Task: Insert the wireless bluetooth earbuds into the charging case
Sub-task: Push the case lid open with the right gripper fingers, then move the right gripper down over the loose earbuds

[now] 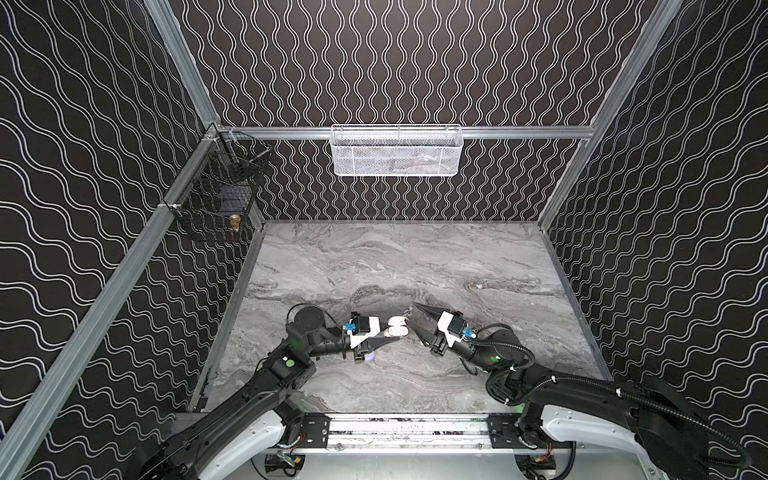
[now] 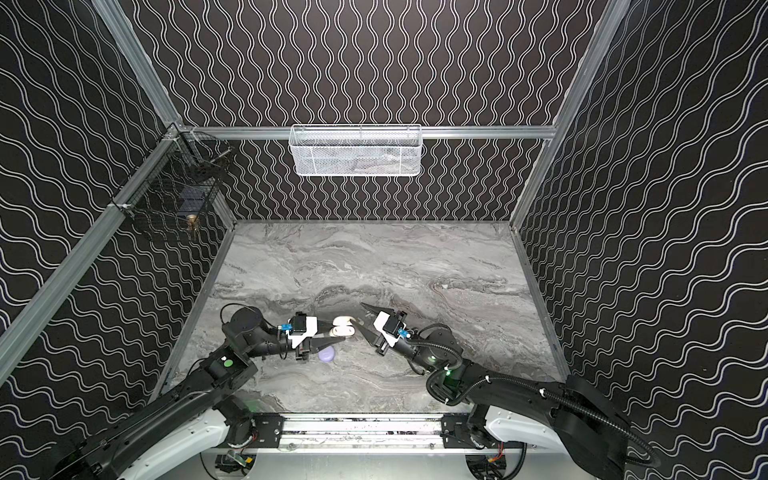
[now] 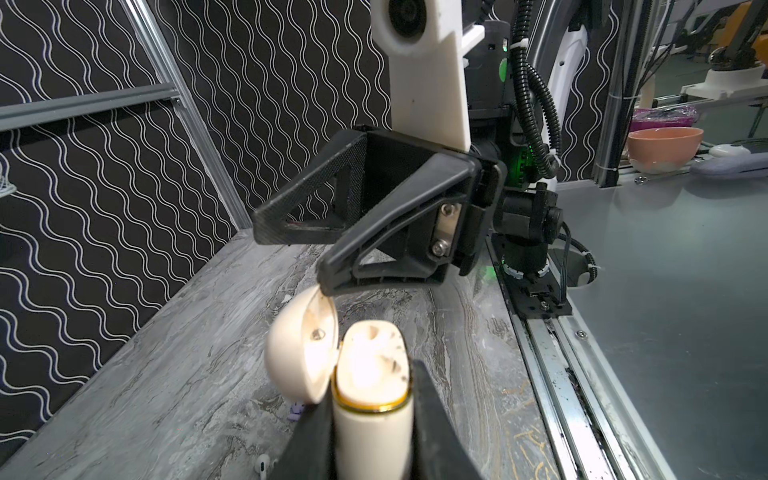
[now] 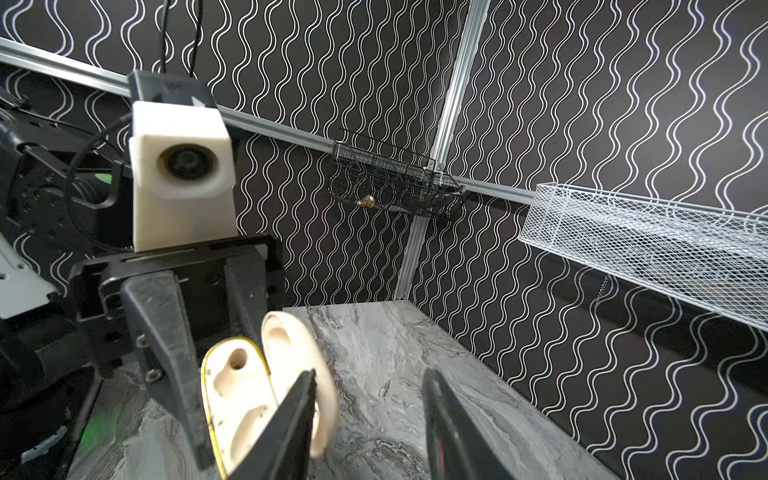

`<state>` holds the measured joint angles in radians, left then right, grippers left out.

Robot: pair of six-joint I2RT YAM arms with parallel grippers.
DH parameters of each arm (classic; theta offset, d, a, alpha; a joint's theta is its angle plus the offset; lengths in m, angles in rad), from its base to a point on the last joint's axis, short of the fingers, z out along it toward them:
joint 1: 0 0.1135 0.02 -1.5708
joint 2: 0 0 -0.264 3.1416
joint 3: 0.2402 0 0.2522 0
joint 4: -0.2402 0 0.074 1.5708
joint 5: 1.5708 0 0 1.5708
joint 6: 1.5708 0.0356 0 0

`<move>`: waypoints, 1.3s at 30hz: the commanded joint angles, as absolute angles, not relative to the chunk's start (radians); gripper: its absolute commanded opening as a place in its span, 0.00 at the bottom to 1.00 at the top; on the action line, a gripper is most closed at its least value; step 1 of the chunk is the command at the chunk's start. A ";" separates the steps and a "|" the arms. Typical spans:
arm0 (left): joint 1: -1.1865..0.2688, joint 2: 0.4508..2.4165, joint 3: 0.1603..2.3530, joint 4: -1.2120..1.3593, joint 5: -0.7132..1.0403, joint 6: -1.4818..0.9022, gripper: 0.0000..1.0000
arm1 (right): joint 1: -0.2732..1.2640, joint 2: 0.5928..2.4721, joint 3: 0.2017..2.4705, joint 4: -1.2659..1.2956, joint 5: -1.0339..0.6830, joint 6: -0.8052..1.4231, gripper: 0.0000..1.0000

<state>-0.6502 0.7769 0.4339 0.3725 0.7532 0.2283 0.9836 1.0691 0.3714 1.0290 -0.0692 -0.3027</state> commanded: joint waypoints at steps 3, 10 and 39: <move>-0.654 0.765 0.434 0.439 0.818 0.198 0.00 | 0.982 1.080 0.406 1.012 -0.044 -0.274 0.44; -0.654 0.759 0.390 0.582 0.696 0.059 0.00 | 0.982 1.027 0.472 0.895 -0.066 -0.155 0.54; -0.619 0.698 0.335 0.442 0.252 -0.239 0.00 | 0.854 1.199 0.610 -0.027 0.168 0.693 0.59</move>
